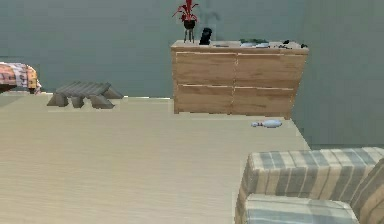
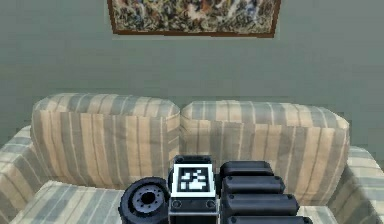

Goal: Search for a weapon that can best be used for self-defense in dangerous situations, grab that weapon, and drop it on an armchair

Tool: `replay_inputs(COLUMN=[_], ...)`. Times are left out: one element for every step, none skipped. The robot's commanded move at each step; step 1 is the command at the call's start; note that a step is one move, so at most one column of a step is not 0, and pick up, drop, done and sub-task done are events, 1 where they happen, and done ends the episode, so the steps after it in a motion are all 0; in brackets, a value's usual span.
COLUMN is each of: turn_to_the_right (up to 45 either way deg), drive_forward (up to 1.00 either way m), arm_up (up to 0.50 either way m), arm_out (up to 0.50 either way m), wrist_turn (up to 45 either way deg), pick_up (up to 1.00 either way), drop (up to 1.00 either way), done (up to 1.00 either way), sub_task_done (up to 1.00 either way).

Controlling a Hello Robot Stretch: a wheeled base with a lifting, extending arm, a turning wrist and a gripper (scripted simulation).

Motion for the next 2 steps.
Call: replay_inputs(turn_to_the_right=[45.0, -45.0], drive_forward=[0.0, 0.0], arm_up=[0.0, 0.0], arm_out=[0.0, 0.0], wrist_turn=[0.0, 0.0], pick_up=[0.0, 0.0], drop=[0.0, 0.0], done=[0.0, 0.0], sub_task_done=[0.0, 0.0])
